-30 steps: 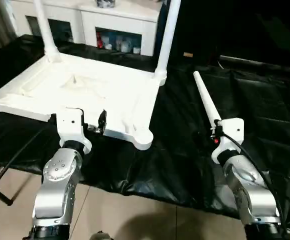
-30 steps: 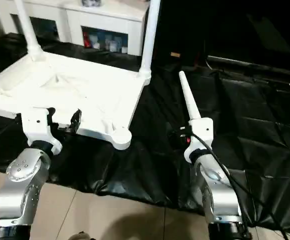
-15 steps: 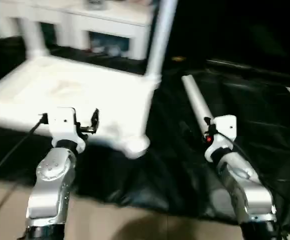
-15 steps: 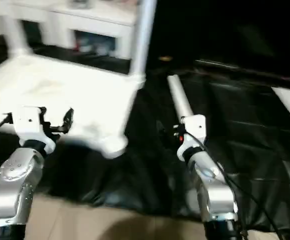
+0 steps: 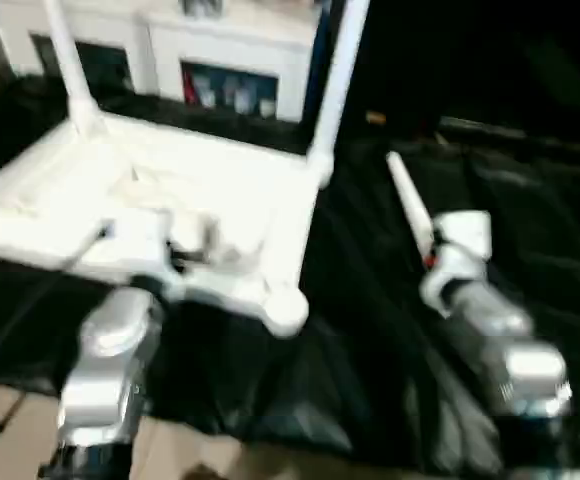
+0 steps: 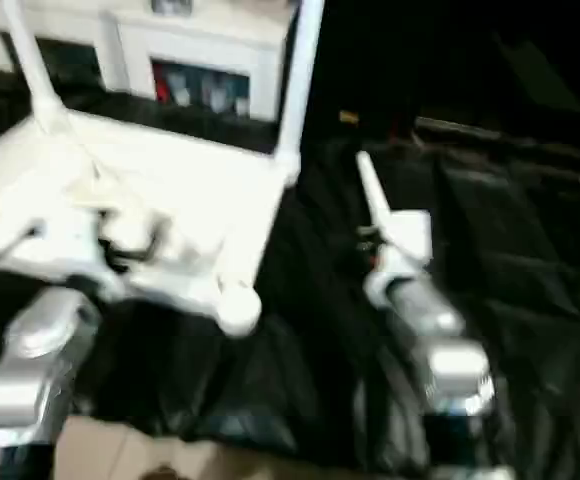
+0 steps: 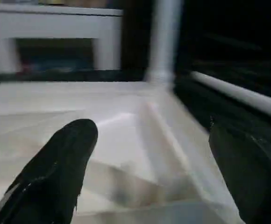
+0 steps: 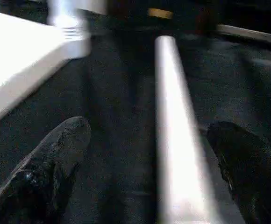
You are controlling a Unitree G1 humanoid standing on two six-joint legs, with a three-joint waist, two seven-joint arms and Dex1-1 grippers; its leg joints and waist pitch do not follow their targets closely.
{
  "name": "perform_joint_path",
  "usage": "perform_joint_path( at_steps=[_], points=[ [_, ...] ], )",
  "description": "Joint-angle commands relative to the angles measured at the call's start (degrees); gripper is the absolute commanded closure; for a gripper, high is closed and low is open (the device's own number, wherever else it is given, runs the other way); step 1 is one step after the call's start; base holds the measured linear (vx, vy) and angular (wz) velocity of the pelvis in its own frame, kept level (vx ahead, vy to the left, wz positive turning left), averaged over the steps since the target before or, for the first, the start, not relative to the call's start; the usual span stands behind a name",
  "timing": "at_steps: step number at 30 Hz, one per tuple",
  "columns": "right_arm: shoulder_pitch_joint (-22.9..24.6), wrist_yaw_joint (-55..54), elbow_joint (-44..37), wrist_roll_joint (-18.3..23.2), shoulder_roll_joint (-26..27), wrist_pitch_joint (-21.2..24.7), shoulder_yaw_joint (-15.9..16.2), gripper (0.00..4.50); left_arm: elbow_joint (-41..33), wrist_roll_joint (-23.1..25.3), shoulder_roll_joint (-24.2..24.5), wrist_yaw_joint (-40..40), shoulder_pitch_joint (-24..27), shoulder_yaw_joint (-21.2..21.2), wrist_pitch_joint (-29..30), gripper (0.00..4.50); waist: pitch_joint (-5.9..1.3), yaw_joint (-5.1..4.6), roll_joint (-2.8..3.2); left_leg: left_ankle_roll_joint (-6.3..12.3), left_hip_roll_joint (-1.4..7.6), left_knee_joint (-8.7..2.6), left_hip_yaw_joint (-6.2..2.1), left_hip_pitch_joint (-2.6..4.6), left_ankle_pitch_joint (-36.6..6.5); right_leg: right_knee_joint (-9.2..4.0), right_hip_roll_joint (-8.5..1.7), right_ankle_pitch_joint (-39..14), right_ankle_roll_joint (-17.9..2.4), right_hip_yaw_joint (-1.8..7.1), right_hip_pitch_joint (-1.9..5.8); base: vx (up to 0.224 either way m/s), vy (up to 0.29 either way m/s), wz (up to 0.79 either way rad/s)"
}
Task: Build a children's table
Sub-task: Rotate table base, then pick table leg
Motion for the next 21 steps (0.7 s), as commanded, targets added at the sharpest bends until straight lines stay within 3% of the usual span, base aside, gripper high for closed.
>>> perform_joint_path(
  at_steps=[1,2,4,5,9,12,14,15,21],
  points=[
    [-1.36,-1.14,2.21,-0.7,-0.97,3.14,-1.07,0.0,-0.21,-0.38,0.75,-3.32,-1.4,-1.89,1.66,0.14,-1.93,-0.62,0.76,-5.3,1.94,-5.38,0.05,1.88,-24.08,-6.15,-2.43,-24.47,-4.77,0.99,0.92,-0.102,-0.016,-0.07],
    [-3.14,-1.37,4.59,-0.42,-1.81,4.79,-1.32,0.0,-0.1,-0.12,2.03,-5.38,-2.2,-2.75,1.96,0.14,-1.85,-0.76,0.63,-5.88,1.9,-5.24,-0.03,2.16,-26.92,-6.76,-2.7,-29.24,-3.61,0.93,0.53,-0.102,-0.016,-0.07],
    [-5.05,-0.92,7.5,-0.78,-2.93,5.68,-0.9,0.0,0.16,0.09,3.01,-6.88,-3.2,-3.31,2.47,0.14,-1.95,-0.87,0.46,-5.96,1.95,-5.11,-0.03,2.32,-27.99,-7.14,-2.88,-31.58,-2.92,0.91,0.26,-0.083,-0.005,-0.05],
    [-8.45,0.69,12.98,-0.6,-4.35,6.47,-0.63,0.0,0.64,-0.01,4.35,-9.04,-4.83,-4.1,3.26,0.14,-2.06,-1.03,0.58,-6.12,1.96,-5.06,-0.11,2.24,-28.14,-7.19,-2.89,-31.87,-2.92,0.75,0.18,-0.08,-0.001,-0.05],
    [-16.37,3.32,26.59,-1.16,-6.04,4.93,-0.44,0.0,0.98,-0.6,7.07,-13.19,-7.43,-6.91,4.73,0.14,-2.42,-1.69,0.66,-5.94,1.98,-5.01,0.07,1.51,-26.07,-6.56,-2.8,-26.74,-4.83,0.51,0.39,-0.072,0.019,-0.06],
    [-18.04,4.02,29.44,-1.16,-6.14,3.69,-0.64,0.0,0.87,-0.6,7.11,-13.58,-7.91,-7.32,5.35,0.14,-2.33,-1.99,0.76,-5.86,2.12,-5.19,0.27,1.21,-25.42,-6.42,-2.76,-24.29,-6.12,0.48,0.55,0.0,0.0,0.0],
    [-21.81,5.66,37.21,-1.34,-6.02,-1.2,-0.56,0.0,1.09,-0.39,5.83,-12.33,-8.72,-7.41,6.63,0.14,-2.66,-1.99,0.58,-5.29,2.11,-5.03,0.63,1.0,-23.35,-6.03,-2.82,-21.14,-7.46,0.51,0.74,0.0,0.0,0.0],
    [-22.19,5.84,38.06,-1.43,-6.03,-1.69,-0.48,0.0,1.15,-0.34,5.73,-12.27,-8.76,-7.44,6.68,0.14,-2.58,-1.93,0.78,-5.15,2.13,-4.95,0.71,1.08,-23.64,-6.12,-2.86,-21.72,-7.51,0.53,0.57,0.0,0.0,0.0],
    [-28.36,7.98,51.65,-2.59,-6.21,-8.13,-0.12,0.0,0.53,-0.54,6.25,-12.98,-8.98,-8.46,8.19,0.14,-2.87,-1.65,0.38,-3.81,2.31,-4.61,1.21,1.23,-22.8,-5.92,-2.92,-20.47,-8.85,0.39,0.26,0.0,0.0,0.0]
  ],
)
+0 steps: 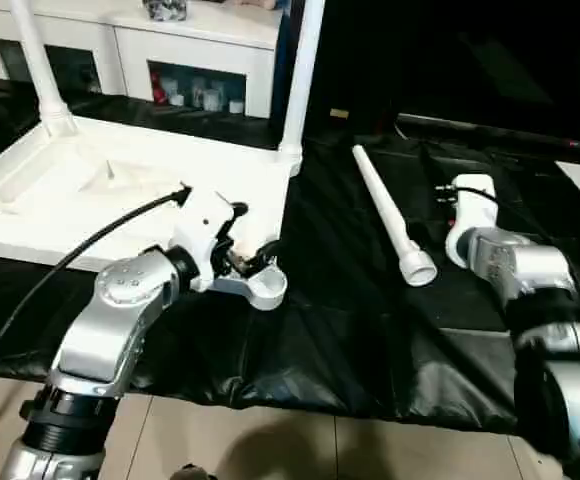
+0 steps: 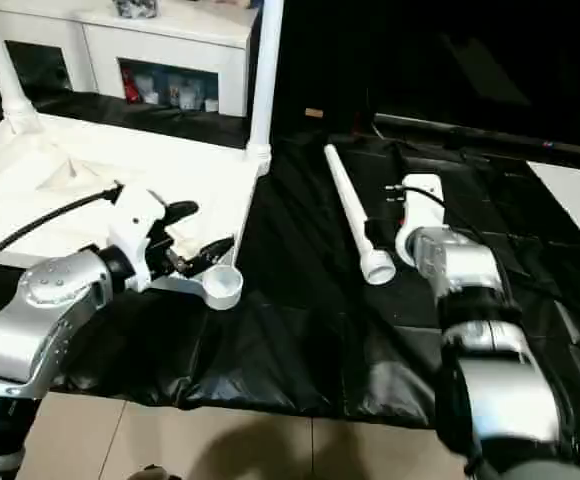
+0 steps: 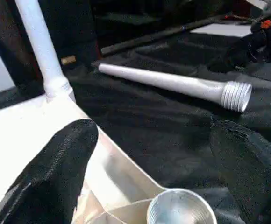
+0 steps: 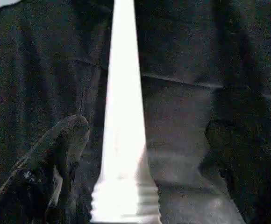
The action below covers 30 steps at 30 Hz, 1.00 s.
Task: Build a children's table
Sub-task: Pick table leg
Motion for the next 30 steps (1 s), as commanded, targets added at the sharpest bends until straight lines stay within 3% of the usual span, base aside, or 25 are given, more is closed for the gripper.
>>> perform_joint_path(
  at_steps=[1,6,10,11,12,16,18,19,20,25,30],
  points=[
    [-2.95,1.58,5.3,-1.18,-0.67,-3.26,0.17,0.0,-1.3,-0.41,0.47,-0.55,-0.61,-0.85,1.75,0.14,-3.43,0.16,0.49,-3.53,1.86,-4.62,-0.26,1.2,-22.34,-4.95,-2.19,-21.26,-8.18,0.68,1.11,0.0,0.0,0.0],
    [-5.71,1.89,11.23,-3.09,-0.27,-6.83,1.5,0.0,-4.53,-1.03,1.62,-1.16,0.63,-0.49,4.69,0.14,-3.68,0.73,0.19,-2.51,2.13,-4.52,0.14,0.81,-17.37,-4.21,-2.27,-14.94,-10.18,0.59,1.48,0.011,-0.003,0.0],
    [-6.87,0.22,14.76,-4.53,-0.32,-6.92,2.03,0.0,-8.95,-2.03,3.65,-1.99,3.46,-0.53,8.11,0.14,-4.16,1.44,0.87,-1.9,2.37,-4.18,0.67,0.69,-9.98,-3.02,-2.13,-4.91,-12.17,0.18,2.15,0.068,-0.021,0.01],
    [-7.12,0.22,15.49,-4.67,-0.33,-6.88,1.94,0.0,-9.72,-2.2,4.08,-2.18,3.96,-0.57,8.75,0.14,-4.28,1.64,0.6,-1.48,2.27,-3.96,1.01,0.59,-7.11,-2.64,-1.85,-0.67,-12.8,0.17,2.35,0.071,-0.014,-0.01],
    [-7.26,0.7,16.03,-4.77,-0.32,-6.59,1.93,0.0,-10.56,-2.36,4.62,-2.46,4.55,-0.62,9.34,0.14,-4.35,2.07,0.97,-0.9,2.2,-3.85,1.14,0.7,-4.78,-2.31,-1.72,2.78,-13.41,0.19,2.46,0.064,-0.005,-0.03],
    [-7.52,3.17,17.73,-4.56,-0.06,-5.09,1.71,0.0,-12.63,-2.79,6.0,-3.03,5.61,-0.43,11.09,0.14,-4.59,2.5,0.78,0.7,2.07,-3.49,1.36,0.62,-0.71,-1.83,-1.43,8.84,-14.89,0.18,2.78,0.026,-0.004,-0.01],
    [-7.42,3.99,18.22,-4.77,0.09,-4.63,1.88,0.0,-13.3,-2.87,6.58,-3.26,5.91,-0.2,11.62,0.14,-4.31,2.55,0.99,0.21,2.32,-3.68,1.41,0.68,-3.01,-2.11,-1.49,5.93,-15.03,0.16,2.64,0.0,0.0,0.0],
    [-7.41,4.13,18.32,-4.83,0.13,-4.57,1.89,0.28,-13.48,-2.92,6.72,-3.3,5.99,-0.15,11.76,0.0,-4.31,2.55,0.99,0.21,2.32,-3.68,1.41,0.68,-3.01,-2.11,-1.49,5.93,-15.03,0.16,2.64,0.0,0.0,0.0],
    [-7.34,4.11,18.4,-4.81,0.19,-4.62,1.84,0.28,-13.71,-3.01,6.98,-3.42,6.04,-0.04,11.94,0.0,-4.04,2.59,1.22,-1.19,2.47,-3.98,1.38,0.85,-6.7,-2.49,-1.64,1.14,-14.39,0.16,2.46,0.0,0.0,0.0],
    [-7.45,4.34,19.28,-4.33,0.57,-3.75,0.73,0.72,-14.84,-3.74,8.5,-3.85,5.8,0.69,13.43,0.0,-3.57,2.48,1.49,-4.59,2.67,-4.58,1.14,1.23,-15.22,-3.48,-1.82,-9.44,-11.83,0.15,1.91,0.0,0.0,0.0],
    [-7.05,3.61,19.75,-3.96,0.32,-2.01,-0.03,1.14,-14.83,-4.17,8.94,-4.05,5.18,0.67,13.76,0.0,-3.46,2.54,1.33,-5.25,2.62,-4.66,1.02,1.12,-17.18,-3.73,-1.92,-12.83,-10.55,0.2,1.6,0.0,0.0,0.0]
  ],
)
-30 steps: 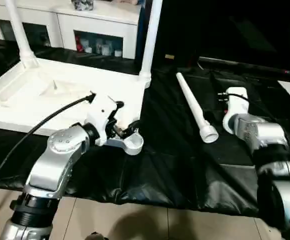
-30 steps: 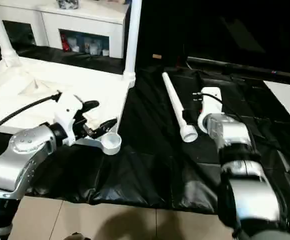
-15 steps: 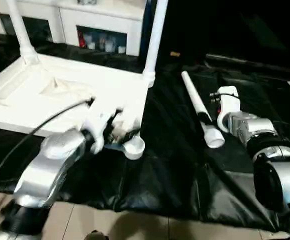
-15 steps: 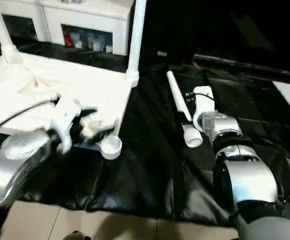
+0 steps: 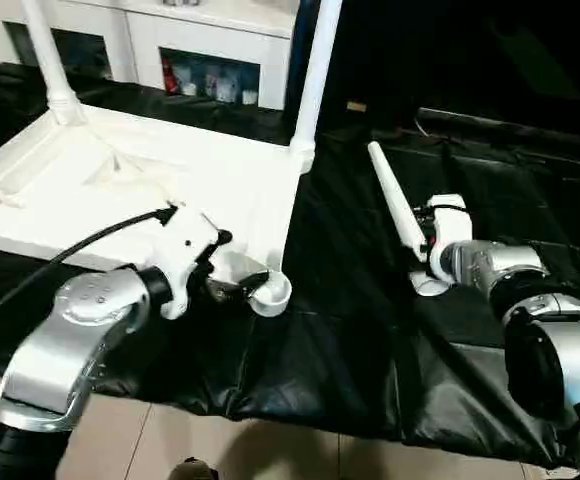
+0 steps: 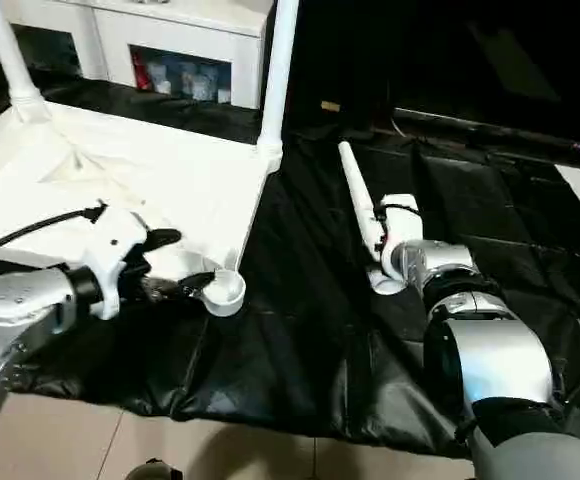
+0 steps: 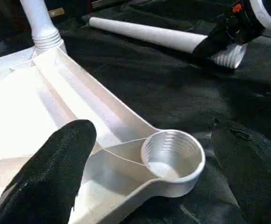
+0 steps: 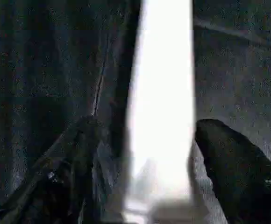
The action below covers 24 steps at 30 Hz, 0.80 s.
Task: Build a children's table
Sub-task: Pick table leg
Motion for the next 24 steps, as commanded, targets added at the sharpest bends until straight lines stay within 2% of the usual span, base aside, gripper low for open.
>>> perform_joint_path(
  at_steps=[1,10,15,19,20,21,22,24],
  points=[
    [-0.34,-0.59,0.59,0.31,-0.67,1.22,-0.86,1.27,-1.02,-0.32,0.23,-0.35,-0.89,-0.2,0.43,0.0,-3.57,0.22,1.18,-4.67,0.83,-4.37,0.05,1.42,-17.92,-4.21,-2.4,-14.34,-9.65,1.47,2.23,0.0,0.0,0.0],
    [1.21,-0.29,0.82,0.62,-0.52,1.55,-2.11,1.9,-1.1,-0.97,0.88,-1.02,-1.18,-0.52,0.81,0.0,-3.57,0.25,1.29,-4.97,0.81,-4.38,-0.05,1.36,-18.63,-4.18,-2.29,-15.06,-9.45,1.44,2.03,0.0,0.0,0.0],
    [1.86,-0.3,0.62,1.45,-0.83,0.38,-3.23,1.98,-0.1,-0.75,0.14,-0.61,-1.98,-0.63,0.09,0.0,-3.56,0.29,1.26,-4.81,0.81,-4.35,0.03,1.42,-18.49,-4.21,-2.26,-14.7,-9.6,1.48,1.99,0.0,0.0,0.0],
    [1.72,0.45,-0.46,5.24,-1.01,-2.55,-7.49,1.98,3.0,-0.67,-3.27,2.11,-4.75,0.06,-1.06,0.0,-3.68,0.52,1.66,-4.73,0.78,-4.27,0.02,1.57,-18.72,-4.19,-2.23,-14.16,-9.65,1.51,2.04,0.0,0.0,0.0],
    [1.75,0.44,-0.59,5.56,-0.98,-2.95,-7.84,1.98,3.36,-0.6,-3.63,2.47,-5.0,0.12,-1.16,0.0,-3.66,0.5,1.53,-4.64,0.79,-4.31,0.05,1.48,-18.6,-4.26,-2.25,-13.93,-9.71,1.5,2.09,0.0,0.0,0.0],
    [2.0,0.88,-1.49,8.41,-0.72,-5.41,-10.77,1.99,5.75,-0.76,-6.03,4.34,-6.67,0.57,-1.57,0.0,-3.7,0.56,2.13,-4.64,0.78,-4.3,0.06,1.52,-18.33,-4.21,-2.26,-12.88,-9.94,1.53,2.11,0.0,0.0,0.0],
    [2.21,1.4,-2.0,10.07,-0.5,-6.46,-12.39,1.99,6.79,-1.14,-7.06,4.91,-7.47,0.88,-1.55,0.0,-3.81,0.57,1.74,-4.39,0.74,-4.11,0.15,1.56,-18.07,-4.15,-2.2,-12.14,-10.18,1.51,2.2,0.0,0.0,0.0],
    [2.55,2.16,-2.66,12.21,-0.15,-7.82,-14.49,2.01,8.15,-1.68,-8.3,5.49,-8.51,1.32,-1.52,0.0,-3.85,0.68,2.07,-3.8,0.71,-4.09,0.12,1.37,-17.04,-4.0,-2.29,-11.14,-10.57,1.51,2.43,0.0,0.0,0.0]
  ],
)
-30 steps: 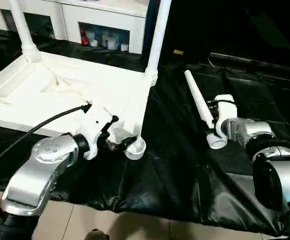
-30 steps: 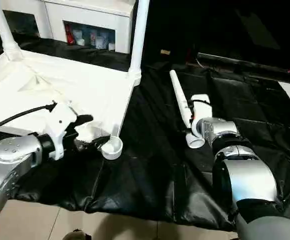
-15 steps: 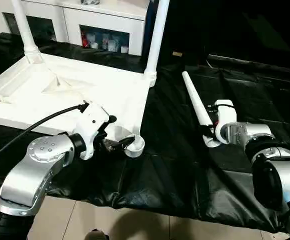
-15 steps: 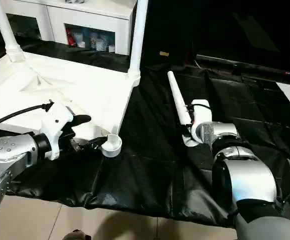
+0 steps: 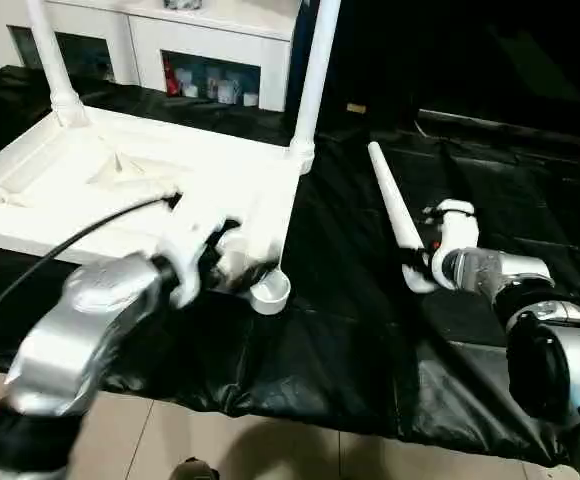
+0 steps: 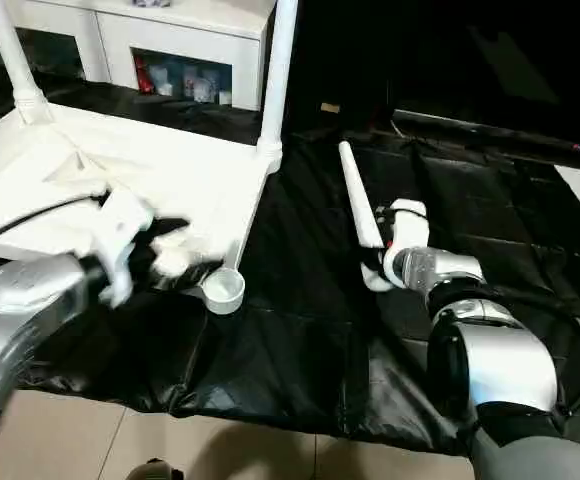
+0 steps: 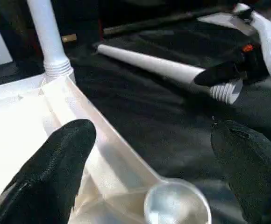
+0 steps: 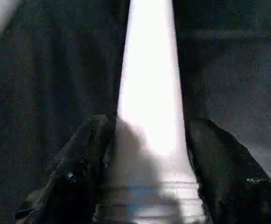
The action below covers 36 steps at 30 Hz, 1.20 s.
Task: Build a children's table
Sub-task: Pick table leg
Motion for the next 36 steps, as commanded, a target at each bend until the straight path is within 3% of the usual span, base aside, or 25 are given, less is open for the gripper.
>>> perform_joint_path(
  at_steps=[1,3,4,8,10,12,13,16,17,18,20,24,27,29,31,32,36],
  points=[
    [1.39,1.46,-2.88,4.22,0.13,-3.79,-3.91,2.03,2.36,-1.16,-1.76,1.22,-2.3,0.89,-0.51,0.0,-4.27,0.12,1.39,-3.19,0.53,-4.0,0.31,1.18,-16.26,-4.46,-2.36,-9.89,-10.77,1.49,2.52,0.0,0.0,0.0],
    [2.2,2.75,-3.86,6.23,0.63,-5.61,-5.93,2.1,3.9,-1.62,-2.98,1.52,-3.65,1.31,-0.88,0.0,-4.4,0.22,1.69,-2.54,0.54,-3.88,0.31,1.06,-14.15,-4.21,-2.39,-7.48,-11.61,1.48,2.74,0.0,0.0,0.0],
    [3.44,5.39,-5.7,9.7,1.46,-5.42,-8.95,2.3,6.64,-2.08,-5.03,2.82,-6.02,2.27,-1.49,0.0,-4.39,0.26,1.9,-2.05,0.44,-3.88,0.34,1.06,-13.48,-4.08,-2.17,-6.51,-12.2,1.46,2.85,0.0,0.0,0.0],
    [6.41,10.43,-10.3,13.35,2.8,-3.52,-10.73,2.5,10.15,-2.37,-7.6,4.33,-9.0,2.97,-2.31,0.0,-4.39,0.55,1.69,-0.74,0.55,-3.84,0.41,1.1,-11.9,-4.18,-2.27,-5.28,-13.11,1.43,3.16,0.0,0.0,0.0],
    [8.64,12.23,-13.79,15.13,3.72,-1.5,-11.19,2.81,11.7,-2.3,-8.66,4.81,-10.18,2.82,-2.66,0.0,-4.46,0.63,1.68,-0.25,0.6,-3.86,0.33,1.05,-10.54,-4.09,-2.31,-4.5,-13.19,1.45,3.33,0.0,0.0,0.0],
    [11.41,12.9,-17.67,15.15,4.69,-0.36,-9.91,2.89,12.36,-1.96,-9.27,4.99,-10.59,2.44,-2.96,0.0,-4.48,0.66,1.71,-0.28,0.72,-3.93,0.28,1.1,-10.05,-4.1,-2.41,-4.52,-13.24,1.41,3.31,0.0,0.0,0.0],
    [13.12,12.83,-19.89,14.54,5.23,-0.46,-8.77,2.92,12.57,-1.7,-9.44,4.83,-10.58,1.97,-3.26,0.0,-4.53,0.64,2.04,-0.53,0.78,-3.95,0.3,1.25,-10.28,-4.24,-2.46,-4.73,-13.4,1.4,3.21,0.0,0.0,0.0],
    [14.41,12.63,-21.83,13.54,5.49,-0.99,-7.53,3.12,12.26,-0.97,-8.95,3.81,-10.07,0.42,-3.68,0.0,-4.41,0.58,1.95,-1.07,0.76,-4.08,0.29,1.24,-11.26,-4.44,-2.52,-6.76,-13.1,1.43,3.19,0.0,0.0,0.0],
    [14.35,12.13,-22.32,13.0,5.5,-1.87,-7.13,2.89,11.91,-0.18,-8.16,2.96,-9.59,-0.9,-4.04,0.0,-4.32,0.41,1.37,-1.3,0.75,-4.15,0.33,1.14,-12.03,-4.7,-2.54,-8.96,-12.6,1.44,3.21,0.0,0.0,0.0],
    [14.4,11.81,-23.26,12.85,5.58,-2.13,-6.79,2.77,11.8,0.42,-7.55,2.4,-9.31,-1.81,-4.42,0.0,-4.28,0.46,1.48,-1.33,0.71,-4.18,0.32,1.13,-12.24,-4.78,-2.65,-10.62,-11.97,1.48,3.16,0.0,0.0,0.0],
    [13.25,10.19,-26.0,11.92,5.86,-2.13,-5.37,2.77,11.45,2.75,-5.28,0.91,-8.4,-4.44,-6.01,0.0,-4.15,0.32,1.38,-1.42,0.78,-4.36,0.21,1.1,-12.41,-4.95,-2.74,-13.22,-10.43,1.52,3.04,0.0,0.0,0.0],
    [11.32,8.27,-25.01,10.22,5.37,-2.19,-3.88,2.33,11.53,2.98,-5.39,1.78,-8.27,-3.98,-5.95,0.0,-4.11,0.11,1.6,-2.29,0.85,-4.34,0.3,1.38,-12.83,-4.89,-2.55,-13.28,-10.64,1.53,2.59,0.0,0.0,0.0],
    [6.12,4.61,-19.37,6.95,4.39,-3.59,-1.53,2.18,11.2,4.66,-3.89,2.11,-7.63,-4.71,-6.13,0.0,-4.13,-0.11,1.17,-2.62,0.75,-4.35,0.33,1.29,-13.49,-4.93,-2.64,-14.87,-10.28,1.49,2.6,0.0,0.0,0.0],
    [1.27,-0.31,-12.55,2.44,3.46,-4.53,1.3,1.93,9.47,4.95,-2.84,2.41,-6.36,-4.92,-5.39,0.0,-4.1,-0.3,0.5,-2.7,0.67,-4.28,0.38,1.1,-12.54,-4.71,-2.62,-15.08,-10.4,1.39,2.57,0.0,0.0,0.0],
    [0.77,-1.0,-11.91,1.72,3.36,-4.67,1.87,1.88,9.14,5.03,-2.62,2.51,-6.13,-5.02,-5.35,0.0,-4.06,-0.24,0.97,-2.83,0.8,-4.18,0.43,1.17,-12.3,-4.58,-2.68,-13.37,-10.08,1.53,2.41,0.0,0.0,0.0],
    [-0.48,-2.84,-10.2,0.51,3.34,-4.13,2.84,1.78,7.51,5.23,-1.87,2.48,-4.99,-5.21,-4.7,0.0,-4.1,-0.29,0.6,-2.74,0.84,-4.18,0.46,1.16,-12.07,-4.51,-2.63,-12.62,-10.08,1.49,2.42,0.0,0.0,0.0],
    [-3.54,-7.42,-5.91,-3.67,3.59,-4.07,6.28,1.46,0.09,4.67,0.45,1.88,0.03,-5.01,-0.52,0.0,-4.26,-0.16,0.59,-2.44,0.73,-4.03,0.55,1.01,-9.7,-3.77,-2.43,-7.53,-10.75,1.45,2.64,0.0,0.0,0.0]
  ],
)
